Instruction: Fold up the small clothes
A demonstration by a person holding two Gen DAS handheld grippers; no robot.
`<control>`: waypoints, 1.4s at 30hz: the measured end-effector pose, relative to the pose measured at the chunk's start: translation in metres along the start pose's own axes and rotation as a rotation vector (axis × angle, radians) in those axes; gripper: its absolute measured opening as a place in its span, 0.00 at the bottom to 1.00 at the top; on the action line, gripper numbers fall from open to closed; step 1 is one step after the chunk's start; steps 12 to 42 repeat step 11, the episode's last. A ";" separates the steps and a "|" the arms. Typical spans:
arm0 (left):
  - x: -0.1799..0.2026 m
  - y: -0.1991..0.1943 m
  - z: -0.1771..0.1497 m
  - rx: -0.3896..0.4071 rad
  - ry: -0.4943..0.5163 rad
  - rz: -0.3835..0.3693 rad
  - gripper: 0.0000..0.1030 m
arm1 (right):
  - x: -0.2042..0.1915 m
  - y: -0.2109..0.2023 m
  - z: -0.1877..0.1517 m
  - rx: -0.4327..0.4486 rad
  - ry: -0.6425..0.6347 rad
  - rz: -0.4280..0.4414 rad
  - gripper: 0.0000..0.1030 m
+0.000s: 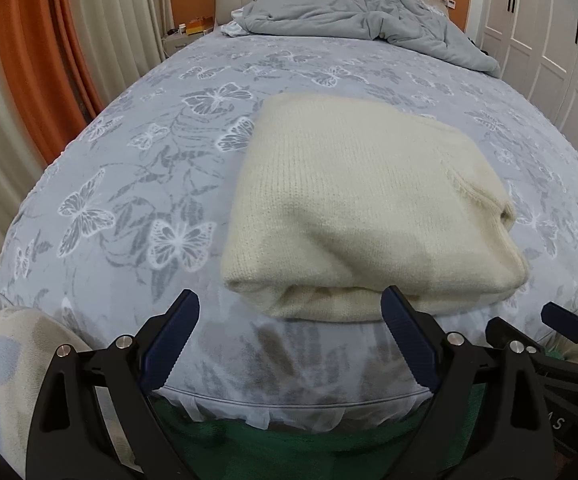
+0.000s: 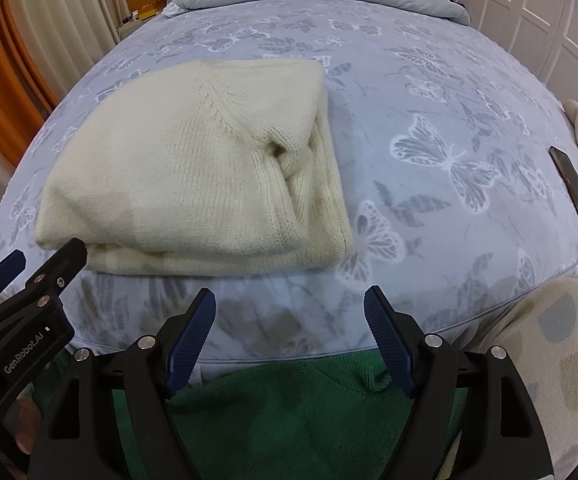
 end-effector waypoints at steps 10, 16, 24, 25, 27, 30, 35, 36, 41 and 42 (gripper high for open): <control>0.001 -0.002 -0.001 0.002 0.011 0.030 0.88 | 0.002 -0.001 0.000 0.007 -0.014 -0.009 0.73; 0.001 -0.002 -0.001 0.003 0.013 0.029 0.88 | 0.002 -0.001 0.000 0.008 -0.015 -0.009 0.73; 0.001 -0.002 -0.001 0.003 0.013 0.029 0.88 | 0.002 -0.001 0.000 0.008 -0.015 -0.009 0.73; 0.001 -0.002 -0.001 0.003 0.013 0.029 0.88 | 0.002 -0.001 0.000 0.008 -0.015 -0.009 0.73; 0.001 -0.002 -0.001 0.003 0.013 0.029 0.88 | 0.002 -0.001 0.000 0.008 -0.015 -0.009 0.73; 0.001 -0.002 -0.001 0.003 0.013 0.029 0.88 | 0.002 -0.001 0.000 0.008 -0.015 -0.009 0.73; 0.001 -0.002 -0.001 0.003 0.013 0.029 0.88 | 0.002 -0.001 0.000 0.008 -0.015 -0.009 0.73; 0.001 -0.002 -0.001 0.003 0.013 0.029 0.88 | 0.002 -0.001 0.000 0.008 -0.015 -0.009 0.73; 0.001 -0.002 -0.001 0.003 0.013 0.029 0.88 | 0.002 -0.001 0.000 0.008 -0.015 -0.009 0.73; 0.001 -0.002 -0.001 0.003 0.013 0.029 0.88 | 0.002 -0.001 0.000 0.008 -0.015 -0.009 0.73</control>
Point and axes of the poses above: each gripper's, at about its wrist camera, not at the fingertips, and y roughly the way its jaws point, x to its right, z to its top, the point moved 3 cm from there along y, roughly the way its jaws point, and after that the axes turned 10 degrees about y, right-handed, at the moved point
